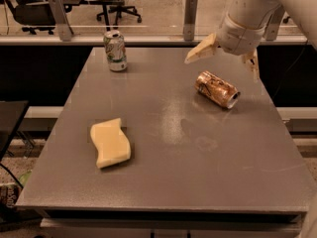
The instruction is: Place orange can upright
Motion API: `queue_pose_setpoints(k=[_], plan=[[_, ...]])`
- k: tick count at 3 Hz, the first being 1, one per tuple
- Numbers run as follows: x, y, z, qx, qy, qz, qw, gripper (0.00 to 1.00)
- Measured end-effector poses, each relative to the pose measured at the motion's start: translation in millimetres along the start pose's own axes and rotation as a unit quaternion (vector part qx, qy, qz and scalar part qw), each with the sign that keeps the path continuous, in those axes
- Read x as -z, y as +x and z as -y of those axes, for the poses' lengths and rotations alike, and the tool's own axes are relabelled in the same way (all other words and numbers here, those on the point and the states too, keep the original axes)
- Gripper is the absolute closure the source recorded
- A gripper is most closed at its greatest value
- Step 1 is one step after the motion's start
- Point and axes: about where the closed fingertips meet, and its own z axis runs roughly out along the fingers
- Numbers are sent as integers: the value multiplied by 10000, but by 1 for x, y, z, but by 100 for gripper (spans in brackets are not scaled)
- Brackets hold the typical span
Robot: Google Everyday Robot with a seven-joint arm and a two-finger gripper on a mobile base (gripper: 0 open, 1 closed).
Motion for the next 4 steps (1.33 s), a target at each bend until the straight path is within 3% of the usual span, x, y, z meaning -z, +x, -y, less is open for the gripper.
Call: queue_pose_setpoints(k=[1, 2, 4], plan=[[1, 2, 1, 509, 151, 70, 9986, 0], [-1, -4, 2, 1095, 269, 219, 9934, 0], [-27, -8, -13, 1808, 139, 423, 9825, 0]])
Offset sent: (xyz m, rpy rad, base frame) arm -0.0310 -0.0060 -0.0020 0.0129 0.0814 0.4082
